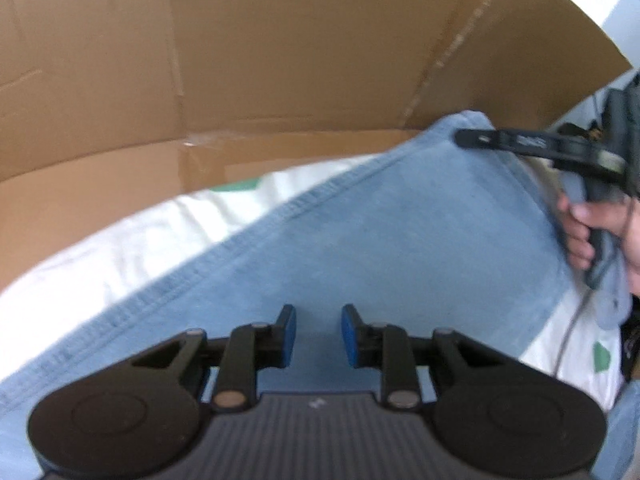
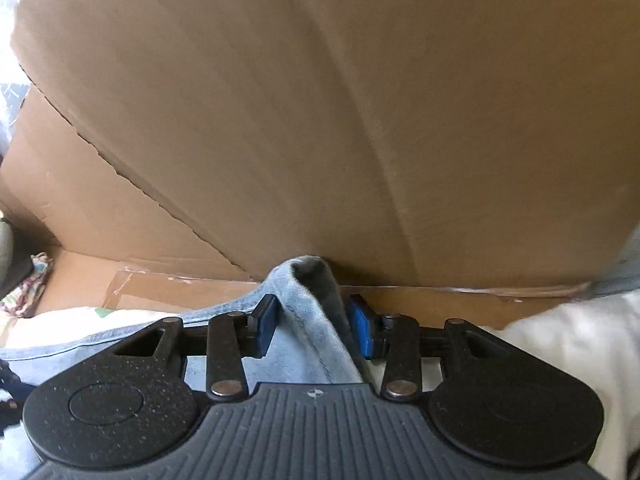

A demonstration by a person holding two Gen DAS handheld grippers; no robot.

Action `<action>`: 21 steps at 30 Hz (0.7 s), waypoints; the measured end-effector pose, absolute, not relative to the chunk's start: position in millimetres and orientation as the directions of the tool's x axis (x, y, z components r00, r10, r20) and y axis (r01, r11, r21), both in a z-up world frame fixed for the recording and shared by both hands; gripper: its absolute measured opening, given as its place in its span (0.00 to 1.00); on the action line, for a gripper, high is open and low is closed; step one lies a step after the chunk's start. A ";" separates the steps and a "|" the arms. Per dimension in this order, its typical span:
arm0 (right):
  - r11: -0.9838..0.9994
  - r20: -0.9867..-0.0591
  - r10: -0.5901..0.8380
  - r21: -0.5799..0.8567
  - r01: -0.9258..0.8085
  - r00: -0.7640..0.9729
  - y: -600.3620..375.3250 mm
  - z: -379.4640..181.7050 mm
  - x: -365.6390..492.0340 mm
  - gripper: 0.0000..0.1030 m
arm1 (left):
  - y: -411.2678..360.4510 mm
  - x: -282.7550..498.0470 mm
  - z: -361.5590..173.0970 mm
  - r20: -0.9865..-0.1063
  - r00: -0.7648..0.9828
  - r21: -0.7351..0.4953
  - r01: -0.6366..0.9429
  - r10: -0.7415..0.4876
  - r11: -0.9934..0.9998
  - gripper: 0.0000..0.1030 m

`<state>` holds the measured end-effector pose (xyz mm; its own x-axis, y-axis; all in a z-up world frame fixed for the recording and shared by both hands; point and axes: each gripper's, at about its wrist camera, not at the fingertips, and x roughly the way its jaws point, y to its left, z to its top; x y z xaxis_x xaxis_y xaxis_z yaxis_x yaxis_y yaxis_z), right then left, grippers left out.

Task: Fold clothes
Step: 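Hold the jeans edge with the right gripper and pull it toward the box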

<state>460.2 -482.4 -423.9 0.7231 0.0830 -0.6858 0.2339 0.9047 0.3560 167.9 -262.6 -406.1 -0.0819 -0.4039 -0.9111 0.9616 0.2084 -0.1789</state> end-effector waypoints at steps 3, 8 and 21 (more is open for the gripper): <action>0.895 -0.676 0.124 0.393 0.213 0.726 -484.4 -426.8 459.0 0.22 | -264.1 157.8 -409.2 -0.905 -0.104 -0.196 0.963 -0.413 0.187 0.26; 0.910 -0.591 0.105 0.381 0.162 0.800 -484.6 -408.7 430.1 0.18 | -269.0 140.4 -414.3 -0.894 -0.134 -0.214 0.966 -0.427 0.146 0.27; 0.950 -0.455 0.000 0.278 0.143 0.890 -476.0 -376.1 390.4 0.34 | -312.4 103.1 -428.9 -0.869 -0.079 -0.157 0.980 -0.488 0.122 0.36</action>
<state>390.4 -476.0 -376.1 0.8903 -0.0003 -0.4553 0.1426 0.9498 0.2783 103.1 -312.4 -428.9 -0.0788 -0.4878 -0.8694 0.9799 0.1225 -0.1575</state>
